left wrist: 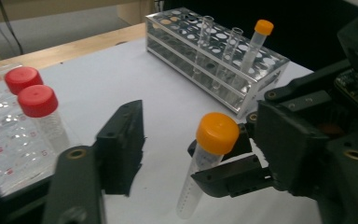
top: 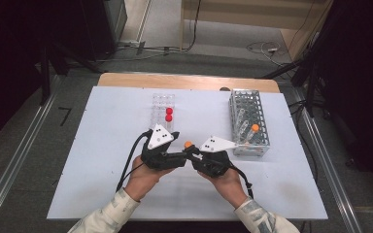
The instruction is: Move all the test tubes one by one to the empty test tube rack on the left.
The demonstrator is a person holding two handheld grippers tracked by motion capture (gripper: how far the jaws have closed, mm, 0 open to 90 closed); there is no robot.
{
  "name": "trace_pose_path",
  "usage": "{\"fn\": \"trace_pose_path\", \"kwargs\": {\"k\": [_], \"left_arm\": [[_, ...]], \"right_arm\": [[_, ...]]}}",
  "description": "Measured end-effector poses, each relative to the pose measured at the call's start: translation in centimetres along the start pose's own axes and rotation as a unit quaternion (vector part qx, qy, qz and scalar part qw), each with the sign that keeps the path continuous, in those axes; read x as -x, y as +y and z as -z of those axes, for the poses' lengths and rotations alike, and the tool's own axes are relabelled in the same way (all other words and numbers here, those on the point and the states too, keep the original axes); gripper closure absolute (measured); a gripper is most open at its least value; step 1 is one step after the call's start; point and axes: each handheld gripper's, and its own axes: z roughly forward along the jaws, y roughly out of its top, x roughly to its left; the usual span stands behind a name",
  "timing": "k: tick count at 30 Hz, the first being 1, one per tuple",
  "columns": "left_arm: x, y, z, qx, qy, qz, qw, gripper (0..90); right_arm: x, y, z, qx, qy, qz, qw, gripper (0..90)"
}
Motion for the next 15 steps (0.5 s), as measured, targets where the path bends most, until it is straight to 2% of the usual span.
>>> {"fn": "trace_pose_path", "kwargs": {"k": [9, 15], "left_arm": [[0.30, -0.31, -0.42, -0.009, -0.018, -0.013, 0.9997, 64.0], [0.26, -0.34, -0.44, -0.009, -0.016, -0.015, 0.9997, 68.4]], "right_arm": [[-0.20, 0.11, -0.01, 0.001, 0.004, 0.001, 1.0000, 72.1], [-0.22, 0.10, 0.01, 0.001, 0.004, -0.001, 1.0000, 72.0]]}}
